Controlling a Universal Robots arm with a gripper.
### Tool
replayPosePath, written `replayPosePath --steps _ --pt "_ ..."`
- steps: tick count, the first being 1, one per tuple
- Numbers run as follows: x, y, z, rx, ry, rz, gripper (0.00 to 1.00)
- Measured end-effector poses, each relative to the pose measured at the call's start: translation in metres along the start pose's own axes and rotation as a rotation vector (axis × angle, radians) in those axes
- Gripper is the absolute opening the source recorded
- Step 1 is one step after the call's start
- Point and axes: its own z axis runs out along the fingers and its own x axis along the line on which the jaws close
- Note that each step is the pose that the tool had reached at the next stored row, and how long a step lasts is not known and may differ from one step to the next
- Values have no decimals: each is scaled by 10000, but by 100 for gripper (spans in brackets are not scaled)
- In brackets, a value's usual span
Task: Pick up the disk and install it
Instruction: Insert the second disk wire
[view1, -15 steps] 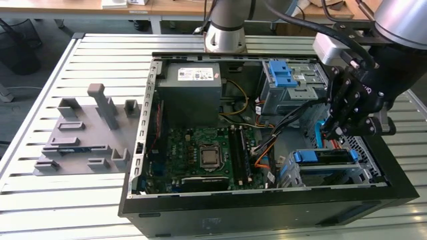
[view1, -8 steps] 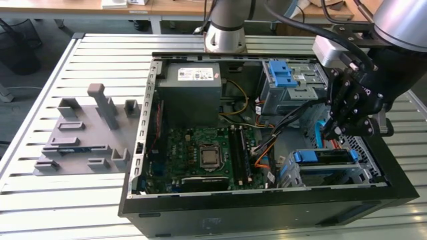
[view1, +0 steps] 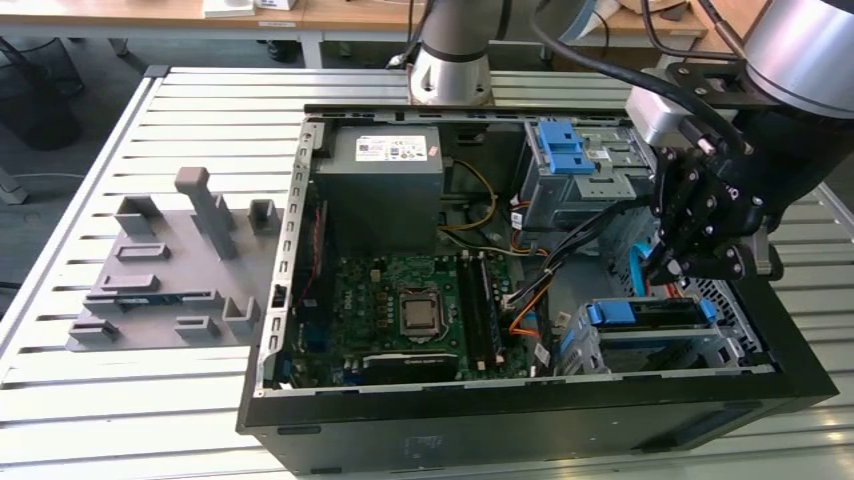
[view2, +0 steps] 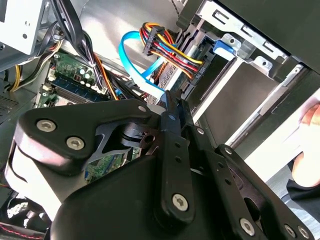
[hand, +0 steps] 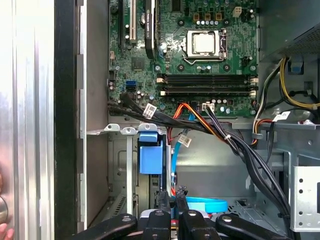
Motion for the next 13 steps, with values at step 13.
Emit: replayPosePath --steps 13 --pt "37 -11 78 -41 -38 3 16"
